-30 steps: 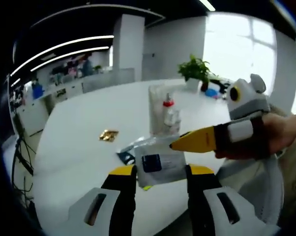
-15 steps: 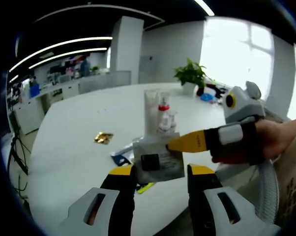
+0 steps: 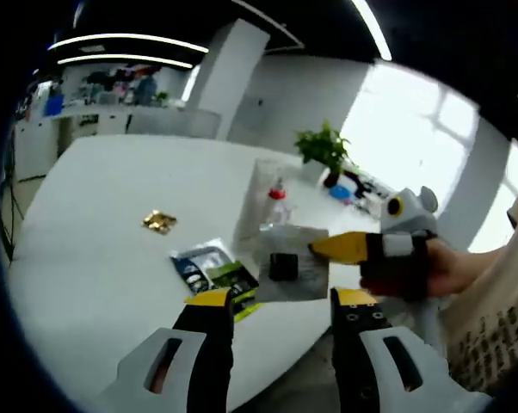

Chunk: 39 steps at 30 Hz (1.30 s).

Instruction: Arrange the skincare products in the storage area until every visible bottle or jar stands upright without overlapping.

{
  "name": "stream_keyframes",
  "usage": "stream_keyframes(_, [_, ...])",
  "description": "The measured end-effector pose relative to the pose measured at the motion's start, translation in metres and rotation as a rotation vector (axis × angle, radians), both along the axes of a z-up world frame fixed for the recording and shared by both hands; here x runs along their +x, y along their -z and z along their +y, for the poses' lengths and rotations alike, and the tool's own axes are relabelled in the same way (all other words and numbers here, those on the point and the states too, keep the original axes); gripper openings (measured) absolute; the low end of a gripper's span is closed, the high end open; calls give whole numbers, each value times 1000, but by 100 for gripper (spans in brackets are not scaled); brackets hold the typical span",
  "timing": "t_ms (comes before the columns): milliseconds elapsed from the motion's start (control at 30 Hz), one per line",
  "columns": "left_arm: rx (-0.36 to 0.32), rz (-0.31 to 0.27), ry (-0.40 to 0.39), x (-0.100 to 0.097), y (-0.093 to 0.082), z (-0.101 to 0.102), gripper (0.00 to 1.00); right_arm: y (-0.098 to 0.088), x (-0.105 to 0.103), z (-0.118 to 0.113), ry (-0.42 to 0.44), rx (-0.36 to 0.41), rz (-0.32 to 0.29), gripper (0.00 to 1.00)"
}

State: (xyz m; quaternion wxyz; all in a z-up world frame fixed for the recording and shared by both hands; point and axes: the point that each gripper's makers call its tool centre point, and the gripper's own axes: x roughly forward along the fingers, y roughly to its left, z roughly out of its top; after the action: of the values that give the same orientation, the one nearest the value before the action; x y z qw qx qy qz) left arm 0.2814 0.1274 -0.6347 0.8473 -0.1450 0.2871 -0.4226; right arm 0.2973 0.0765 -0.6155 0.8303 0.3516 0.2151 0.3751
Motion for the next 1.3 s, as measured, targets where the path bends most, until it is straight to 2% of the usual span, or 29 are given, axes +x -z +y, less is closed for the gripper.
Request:
stream_keyframes(67, [-47, 44, 10, -3, 0, 1, 40, -5, -3, 2, -25, 24, 2, 1])
stream_keyframes(133, [-42, 39, 20, -3, 1, 4, 40, -8, -5, 3, -40, 32, -4, 1])
stream_keyframes(300, [-169, 94, 7, -6, -7, 2, 35, -12, -10, 7, -71, 48, 0, 1])
stream_keyframes(533, [-172, 114, 28, -11, -4, -1, 28, -11, -15, 14, -94, 54, 10, 1])
stream_keyframes(767, [-196, 120, 15, -13, -7, 0, 10, -9, -16, 17, -103, 31, 7, 1])
stream_keyframes(967, [-213, 143, -19, -16, -5, 7, 0, -3, -11, 20, -101, -40, -8, 2])
stream_keyframes(1100, [-244, 169, -52, -15, -7, 11, 0, 0, -7, 26, -113, -85, -23, 3])
stream_keyframes(1300, [-236, 213, -108, -12, 2, 23, 0, 16, 2, 40, -154, -255, -73, 5])
